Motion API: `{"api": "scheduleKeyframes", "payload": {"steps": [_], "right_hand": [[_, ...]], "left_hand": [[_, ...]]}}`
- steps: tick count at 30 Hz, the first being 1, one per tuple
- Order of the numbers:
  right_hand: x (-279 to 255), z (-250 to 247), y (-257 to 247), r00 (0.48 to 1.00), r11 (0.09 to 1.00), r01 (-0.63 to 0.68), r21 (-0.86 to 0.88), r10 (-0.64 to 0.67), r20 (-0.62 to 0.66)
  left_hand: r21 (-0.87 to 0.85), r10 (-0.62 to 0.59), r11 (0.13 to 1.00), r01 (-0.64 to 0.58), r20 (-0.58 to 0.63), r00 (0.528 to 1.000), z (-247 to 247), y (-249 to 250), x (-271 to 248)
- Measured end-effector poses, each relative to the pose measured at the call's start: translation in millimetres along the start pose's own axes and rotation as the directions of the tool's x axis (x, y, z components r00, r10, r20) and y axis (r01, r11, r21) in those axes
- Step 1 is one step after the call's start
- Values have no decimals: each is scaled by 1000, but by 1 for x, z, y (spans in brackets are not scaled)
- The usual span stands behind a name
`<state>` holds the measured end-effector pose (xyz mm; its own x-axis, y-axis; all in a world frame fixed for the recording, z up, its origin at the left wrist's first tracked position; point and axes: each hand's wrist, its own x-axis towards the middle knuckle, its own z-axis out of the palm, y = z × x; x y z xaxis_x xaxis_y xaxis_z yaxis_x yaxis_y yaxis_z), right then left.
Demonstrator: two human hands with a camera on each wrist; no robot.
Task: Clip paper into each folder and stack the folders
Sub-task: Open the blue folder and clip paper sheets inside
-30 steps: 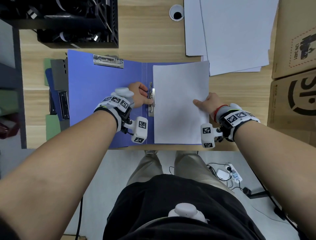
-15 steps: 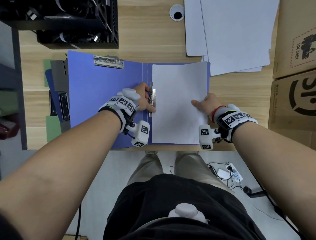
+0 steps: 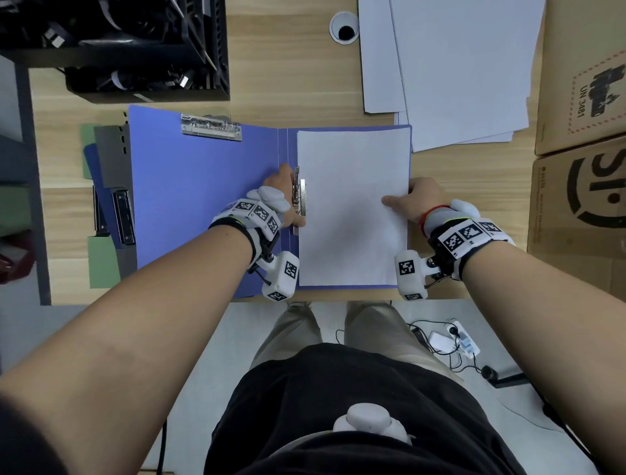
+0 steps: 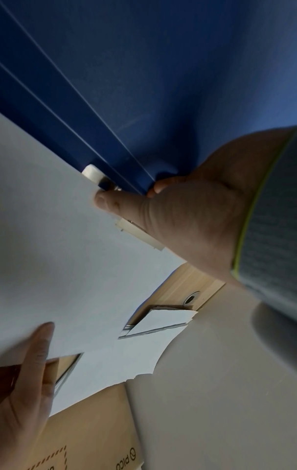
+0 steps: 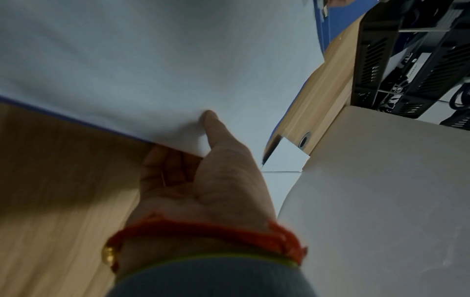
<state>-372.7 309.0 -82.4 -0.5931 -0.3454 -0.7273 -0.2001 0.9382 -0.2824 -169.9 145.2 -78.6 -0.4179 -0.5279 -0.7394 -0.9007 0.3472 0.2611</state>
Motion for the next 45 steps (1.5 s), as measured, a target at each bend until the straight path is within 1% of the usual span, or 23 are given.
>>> {"api": "scheduleKeyframes", "payload": {"steps": [4,6,7,9,11,13,15,19,21,24,26,28,30,32,36,38,41,43,45], "right_hand": [[5,-19,7,990,999,-37,25,40,-133],[7,-24,3,991,999,-11,51,17,-131],[6,-25,-2,995,997,24,77,-16,-103],[2,-19,-14,993,981,114,156,-115,-7],[0,-7,-28,975,961,168,221,-195,108],[-3,6,-38,951,954,156,256,-215,223],[-2,19,-41,941,960,124,250,-194,278],[4,27,-40,955,967,91,238,-152,255],[5,28,-41,955,970,82,228,-141,259],[5,27,-43,954,973,76,220,-135,269],[4,26,-45,953,973,68,219,-128,275],[2,24,-46,954,973,67,220,-127,272],[1,23,-47,954,972,62,227,-124,272],[0,23,-48,954,971,59,231,-123,273],[-2,23,-49,955,972,55,229,-119,272],[-2,23,-49,954,972,54,229,-118,276],[-2,23,-50,955,975,54,217,-114,274],[-2,22,-49,956,976,52,213,-111,272],[-3,22,-49,956,976,48,215,-107,271]], "left_hand": [[0,1,1000,-1,11,1000,-1,0,-1],[-1,-3,1000,3,21,1000,-2,-1,-1],[0,-8,1000,8,25,1000,-3,-1,-1],[4,-15,1000,15,28,1000,-3,1,-2],[1,-12,1000,12,24,1000,-4,2,-4],[3,-6,1000,6,21,1000,-5,3,-6],[6,9,1000,-9,19,1000,-5,2,-6],[-83,70,994,-70,-2,998,-3,-6,-5],[-150,104,984,-101,14,994,-2,-16,-5],[-303,128,945,-119,9,992,-3,-27,-5],[-349,133,928,-133,-24,991,-7,-36,-7],[-343,150,926,-154,-40,988,-9,-41,-10],[-331,162,930,-160,-20,987,-10,-47,-13],[-363,162,920,-147,9,987,-6,-52,-14],[-417,145,900,-130,4,989,2,-55,-12],[-447,153,886,-127,24,988,0,-55,-12],[-430,191,891,-144,66,979,-2,-56,-11],[-400,205,902,-161,69,976,-2,-55,-11],[-408,207,900,-157,83,975,-3,-54,-10]]}}
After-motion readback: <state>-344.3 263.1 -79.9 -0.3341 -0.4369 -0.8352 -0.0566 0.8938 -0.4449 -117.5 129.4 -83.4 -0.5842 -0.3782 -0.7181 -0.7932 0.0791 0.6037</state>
